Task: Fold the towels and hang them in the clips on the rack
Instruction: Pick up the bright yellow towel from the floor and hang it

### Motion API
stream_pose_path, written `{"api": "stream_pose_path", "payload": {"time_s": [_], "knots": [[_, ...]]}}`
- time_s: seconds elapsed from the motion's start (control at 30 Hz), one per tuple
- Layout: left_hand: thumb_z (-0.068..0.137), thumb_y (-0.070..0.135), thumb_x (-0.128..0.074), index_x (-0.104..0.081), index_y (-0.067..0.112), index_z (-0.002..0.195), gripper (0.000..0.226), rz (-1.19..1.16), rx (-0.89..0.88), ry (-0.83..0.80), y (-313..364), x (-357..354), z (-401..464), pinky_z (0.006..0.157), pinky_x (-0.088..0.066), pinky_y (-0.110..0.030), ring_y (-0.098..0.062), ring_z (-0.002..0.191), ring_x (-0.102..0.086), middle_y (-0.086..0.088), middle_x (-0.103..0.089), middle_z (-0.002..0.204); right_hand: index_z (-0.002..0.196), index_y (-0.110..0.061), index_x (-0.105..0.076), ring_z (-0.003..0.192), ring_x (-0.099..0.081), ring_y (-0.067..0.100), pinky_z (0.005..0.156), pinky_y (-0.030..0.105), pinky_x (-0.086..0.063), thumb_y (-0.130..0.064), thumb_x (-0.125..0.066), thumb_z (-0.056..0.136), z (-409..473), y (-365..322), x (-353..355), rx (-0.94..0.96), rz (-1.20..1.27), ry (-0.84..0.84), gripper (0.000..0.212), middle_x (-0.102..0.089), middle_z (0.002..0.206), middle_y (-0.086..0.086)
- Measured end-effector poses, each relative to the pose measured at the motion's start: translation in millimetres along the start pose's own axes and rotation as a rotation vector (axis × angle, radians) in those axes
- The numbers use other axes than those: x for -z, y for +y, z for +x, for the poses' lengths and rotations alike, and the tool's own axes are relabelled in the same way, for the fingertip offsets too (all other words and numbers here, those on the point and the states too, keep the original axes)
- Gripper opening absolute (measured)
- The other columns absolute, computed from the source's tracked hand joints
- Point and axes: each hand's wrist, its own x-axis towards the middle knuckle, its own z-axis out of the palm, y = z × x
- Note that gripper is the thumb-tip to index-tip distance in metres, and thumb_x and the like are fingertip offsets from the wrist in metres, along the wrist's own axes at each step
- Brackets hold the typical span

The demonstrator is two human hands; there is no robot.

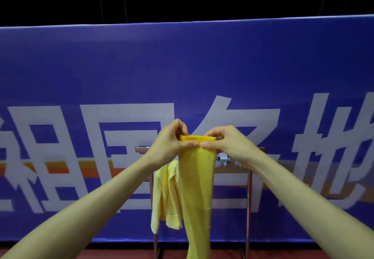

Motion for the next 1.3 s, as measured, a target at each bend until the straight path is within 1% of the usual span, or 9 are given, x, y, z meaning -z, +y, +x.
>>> {"api": "stream_pose_path", "payload": {"time_s": [0.13, 0.23, 0.47, 0.6, 0.77, 0.93, 1.03, 1.13, 1.3], "knots": [[0.079, 0.028, -0.073, -0.051, 0.016, 0.094, 0.029, -0.195, 0.087, 0.067, -1, -3, -2, 0.064, -0.051, -0.018, -0.008, 0.074, -0.058, 0.000, -0.060, 0.079, 0.088, -0.012, -0.071, 0.077, -0.065, 0.015, 0.076, 0.033, -0.055, -0.018, -0.068, 0.086, 6, -5, 5, 0.061, -0.052, 0.001, 0.008, -0.070, 0.083, 0.009], [0.082, 0.029, -0.069, -0.052, 0.022, 0.106, 0.030, -0.364, 0.161, 0.095, -11, -10, -6, 0.080, -0.056, -0.028, -0.016, 0.094, -0.067, 0.001, -0.069, 0.096, 0.089, -0.008, -0.069, 0.079, -0.062, 0.018, 0.077, 0.038, -0.054, -0.013, -0.066, 0.087, 10, -8, 7, 0.110, -0.018, 0.058, 0.006, -0.066, 0.084, 0.014], [0.086, 0.030, -0.063, -0.063, 0.019, 0.115, 0.031, -0.360, 0.269, -0.153, -43, -37, -28, 0.092, -0.052, -0.032, -0.015, 0.105, -0.065, 0.002, -0.069, 0.112, 0.086, -0.011, -0.062, 0.075, -0.062, 0.016, 0.072, 0.035, -0.055, -0.010, -0.059, 0.091, 16, -16, 17, 0.116, 0.182, 0.146, 0.007, -0.061, 0.080, 0.006], [0.089, 0.027, -0.060, -0.059, 0.026, 0.114, 0.025, -0.379, 0.325, -0.190, -66, -55, -43, 0.079, -0.053, -0.019, -0.004, 0.101, -0.065, 0.010, -0.069, 0.109, 0.087, -0.012, -0.061, 0.076, -0.061, 0.017, 0.070, 0.034, -0.054, -0.011, -0.056, 0.093, 18, -20, 23, 0.119, 0.200, 0.211, 0.008, -0.059, 0.080, 0.005], [0.093, 0.034, -0.051, -0.058, 0.016, 0.119, 0.033, -0.415, 0.397, -0.226, -90, -74, -57, 0.075, -0.051, -0.017, -0.006, 0.095, -0.067, 0.004, -0.069, 0.106, 0.088, -0.009, -0.059, 0.071, -0.057, 0.016, 0.063, 0.031, -0.051, -0.007, -0.054, 0.093, 21, -17, 31, 0.102, 0.265, 0.339, 0.007, -0.057, 0.077, 0.005], [0.094, 0.044, -0.041, -0.059, 0.016, 0.116, 0.040, -0.422, 0.404, -0.164, -100, -77, -60, 0.094, -0.048, -0.034, -0.024, 0.104, -0.061, -0.009, -0.066, 0.110, 0.086, -0.008, -0.057, 0.073, -0.056, 0.019, 0.066, 0.037, -0.051, -0.008, -0.056, 0.092, 20, -1, 41, 0.033, 0.234, 0.421, 0.006, -0.055, 0.075, 0.006], [0.099, 0.040, -0.034, -0.052, 0.031, 0.115, 0.026, -0.396, 0.423, -0.083, -102, -65, -52, 0.092, -0.049, -0.031, -0.019, 0.104, -0.060, -0.004, -0.062, 0.114, 0.095, -0.005, -0.056, 0.074, -0.056, 0.016, 0.064, 0.032, -0.053, -0.009, -0.057, 0.092, 12, 19, 44, -0.030, 0.198, 0.406, 0.006, -0.055, 0.081, 0.008], [0.100, 0.041, -0.032, -0.050, 0.030, 0.119, 0.028, -0.318, 0.427, -0.046, -102, -44, -36, 0.080, -0.051, -0.027, -0.018, 0.098, -0.060, -0.004, -0.059, 0.112, 0.096, -0.003, -0.056, 0.070, -0.055, 0.013, 0.057, 0.021, -0.048, -0.006, -0.062, 0.088, 3, 42, 44, -0.108, 0.089, 0.362, 0.011, -0.057, 0.082, 0.007], [0.100, 0.037, -0.038, -0.060, 0.014, 0.102, 0.032, -0.114, 0.246, -0.152, -78, -12, -3, 0.072, -0.048, -0.025, -0.013, 0.081, -0.058, 0.000, -0.059, 0.087, 0.078, -0.014, -0.050, 0.071, -0.053, 0.021, 0.062, 0.034, -0.046, -0.002, -0.074, 0.071, 2, 86, 34, -0.275, -0.235, 0.213, 0.027, -0.052, 0.075, 0.006]]}}
